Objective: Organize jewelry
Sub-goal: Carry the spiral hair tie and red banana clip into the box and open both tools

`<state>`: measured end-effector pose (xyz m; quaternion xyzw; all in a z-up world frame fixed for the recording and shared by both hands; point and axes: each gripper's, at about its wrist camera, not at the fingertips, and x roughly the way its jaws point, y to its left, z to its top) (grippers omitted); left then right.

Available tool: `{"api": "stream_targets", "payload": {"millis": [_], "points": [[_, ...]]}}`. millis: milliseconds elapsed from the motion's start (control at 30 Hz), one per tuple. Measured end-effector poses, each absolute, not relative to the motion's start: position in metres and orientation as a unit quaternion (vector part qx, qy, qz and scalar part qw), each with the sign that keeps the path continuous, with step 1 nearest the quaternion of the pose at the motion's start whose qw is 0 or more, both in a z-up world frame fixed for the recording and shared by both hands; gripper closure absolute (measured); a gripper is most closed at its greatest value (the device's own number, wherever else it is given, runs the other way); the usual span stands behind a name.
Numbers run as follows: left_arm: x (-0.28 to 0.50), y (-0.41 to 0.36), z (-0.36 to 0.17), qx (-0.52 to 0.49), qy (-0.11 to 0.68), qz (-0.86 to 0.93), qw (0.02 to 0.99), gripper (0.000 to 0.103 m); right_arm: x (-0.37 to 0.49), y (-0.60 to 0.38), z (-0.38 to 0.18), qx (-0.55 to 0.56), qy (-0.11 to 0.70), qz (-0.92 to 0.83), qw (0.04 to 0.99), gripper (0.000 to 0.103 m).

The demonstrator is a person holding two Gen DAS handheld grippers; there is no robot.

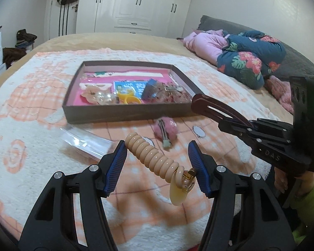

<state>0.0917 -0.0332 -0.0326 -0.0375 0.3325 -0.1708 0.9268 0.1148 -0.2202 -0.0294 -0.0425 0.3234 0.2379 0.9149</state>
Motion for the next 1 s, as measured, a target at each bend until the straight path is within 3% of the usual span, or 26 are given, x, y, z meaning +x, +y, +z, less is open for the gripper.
{"api": "stream_targets", "payload": {"millis": [1000], "points": [[0.160,0.011,0.014,-0.062,0.285,-0.134,0.947,0.051,0.178,-0.189,0.022,-0.029,0.281,0.239,0.929,0.092]]}}
